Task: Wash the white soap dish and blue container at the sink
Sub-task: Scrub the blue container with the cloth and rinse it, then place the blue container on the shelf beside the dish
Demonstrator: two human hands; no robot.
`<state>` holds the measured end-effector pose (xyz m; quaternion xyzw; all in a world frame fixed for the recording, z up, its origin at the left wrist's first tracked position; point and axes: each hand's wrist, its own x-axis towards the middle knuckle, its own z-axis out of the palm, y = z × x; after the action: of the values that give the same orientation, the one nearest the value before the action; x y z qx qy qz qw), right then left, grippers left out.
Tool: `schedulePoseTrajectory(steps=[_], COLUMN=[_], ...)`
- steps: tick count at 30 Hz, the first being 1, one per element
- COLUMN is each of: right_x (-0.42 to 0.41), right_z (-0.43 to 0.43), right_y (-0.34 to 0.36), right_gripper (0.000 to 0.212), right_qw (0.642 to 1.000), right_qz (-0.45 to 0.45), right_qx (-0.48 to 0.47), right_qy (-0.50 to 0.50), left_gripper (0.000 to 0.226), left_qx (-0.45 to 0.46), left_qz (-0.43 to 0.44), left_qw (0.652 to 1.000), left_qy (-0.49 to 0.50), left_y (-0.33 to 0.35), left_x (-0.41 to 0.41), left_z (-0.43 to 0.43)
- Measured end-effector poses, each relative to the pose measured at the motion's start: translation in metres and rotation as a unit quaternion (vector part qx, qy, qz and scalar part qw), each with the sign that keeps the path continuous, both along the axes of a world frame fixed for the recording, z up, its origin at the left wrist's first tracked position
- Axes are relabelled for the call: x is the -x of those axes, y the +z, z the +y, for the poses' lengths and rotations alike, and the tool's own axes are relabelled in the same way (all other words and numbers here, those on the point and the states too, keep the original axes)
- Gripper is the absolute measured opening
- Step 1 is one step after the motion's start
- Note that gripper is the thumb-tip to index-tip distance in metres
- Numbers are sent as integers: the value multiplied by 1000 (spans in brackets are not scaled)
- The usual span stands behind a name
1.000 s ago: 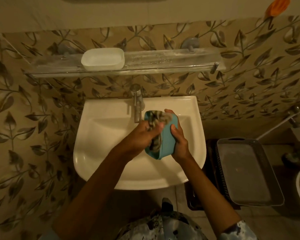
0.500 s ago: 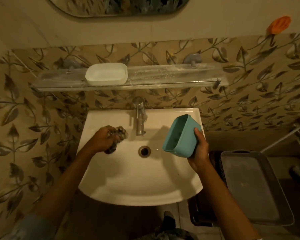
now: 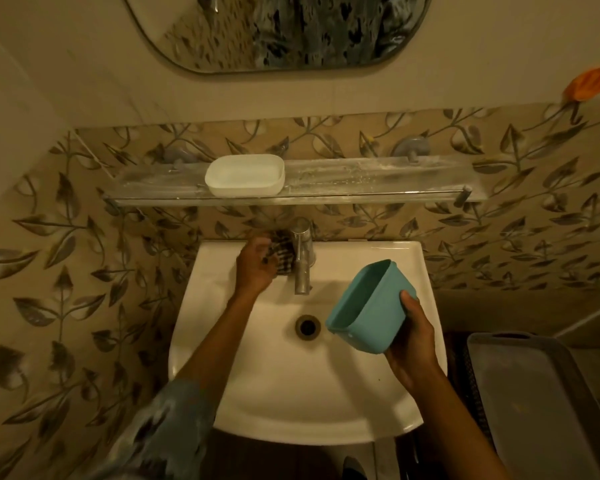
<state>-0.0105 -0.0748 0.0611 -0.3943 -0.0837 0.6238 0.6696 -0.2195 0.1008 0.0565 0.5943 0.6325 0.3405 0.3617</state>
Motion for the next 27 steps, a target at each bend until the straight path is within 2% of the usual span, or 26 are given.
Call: schedulePoseTrajectory(steps=[2, 5, 9, 11, 13, 16, 18, 21, 27], right_x=[5, 14, 25, 25, 19, 7, -1, -9, -14], right_z=[0, 4, 10, 10, 11, 18, 27, 42, 80], right_y=[4, 10, 21, 33, 49, 77, 95, 122, 163], right_gripper=[52, 49, 47, 49, 58, 65, 66, 63, 54], right_qw=[1000, 998, 991, 977, 941, 878, 844, 825, 822], right_qz=[-15, -56, -122, -200, -323, -458, -511, -535, -534], right_qx=[-4, -16, -49, -69, -96, -142, -161, -182, -197], right_qy=[-5, -19, -31, -30, -23, -8, -7, -12, -27], left_gripper=[23, 8, 31, 43, 50, 42, 41, 43, 54], left_qx=[10, 55, 67, 48, 27, -21, -54, -98, -180], left_qz=[-53, -176, -273, -263, -250, -233, -226, -199, -155], left_qw=[999, 981, 955, 957, 962, 967, 966, 968, 969], left_qy=[2, -56, -98, -115, -104, -103, -115, -116, -64], left_y=[0, 8, 35, 51, 65, 88, 105, 132, 175], left_x=[-2, -9, -19, -19, -16, -14, -14, -19, -34], left_z=[-33, -95, -140, -140, -132, -114, -103, -90, -57])
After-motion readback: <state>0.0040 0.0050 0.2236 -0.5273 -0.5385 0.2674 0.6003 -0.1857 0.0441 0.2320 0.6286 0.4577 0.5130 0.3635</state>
